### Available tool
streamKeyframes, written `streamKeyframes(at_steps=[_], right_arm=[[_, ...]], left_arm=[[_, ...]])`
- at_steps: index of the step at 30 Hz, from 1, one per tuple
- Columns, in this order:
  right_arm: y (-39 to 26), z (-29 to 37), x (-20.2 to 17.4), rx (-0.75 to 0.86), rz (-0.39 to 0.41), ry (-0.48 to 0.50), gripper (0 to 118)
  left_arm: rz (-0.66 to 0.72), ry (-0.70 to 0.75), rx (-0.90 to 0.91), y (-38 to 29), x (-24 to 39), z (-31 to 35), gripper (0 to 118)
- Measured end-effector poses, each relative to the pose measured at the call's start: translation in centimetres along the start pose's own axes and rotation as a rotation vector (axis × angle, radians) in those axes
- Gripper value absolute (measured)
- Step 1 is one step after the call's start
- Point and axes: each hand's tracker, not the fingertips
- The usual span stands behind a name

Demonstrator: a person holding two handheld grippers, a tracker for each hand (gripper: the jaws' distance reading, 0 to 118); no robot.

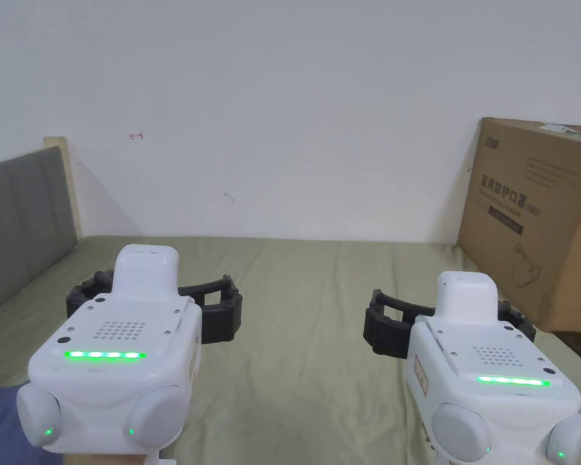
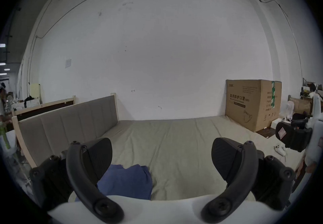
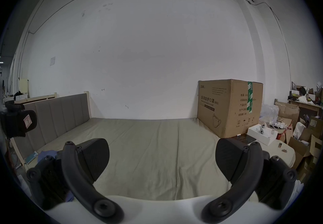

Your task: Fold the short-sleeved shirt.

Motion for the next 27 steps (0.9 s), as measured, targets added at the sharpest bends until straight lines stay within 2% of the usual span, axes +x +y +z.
streamKeyframes(at_steps=[13, 22, 27], right_arm=[[0.8, -0.31, 0.13, 0.009, 0.022, -0.003, 118], [0.17, -0.1, 0.56, -0.01, -0.035, 0.022, 118], [-0.16, -0.13, 0.54, -0.02, -0.017, 0.006, 118]], left_arm=[[0.011, -0.031, 0.0, 0.09, -0.17, -0.28, 115], [0.018, -0.029, -0.008, -0.09, -0.04, -0.1, 115], [0.011, -0.031, -0.023, -0.29, -0.21, -0.28, 115]])
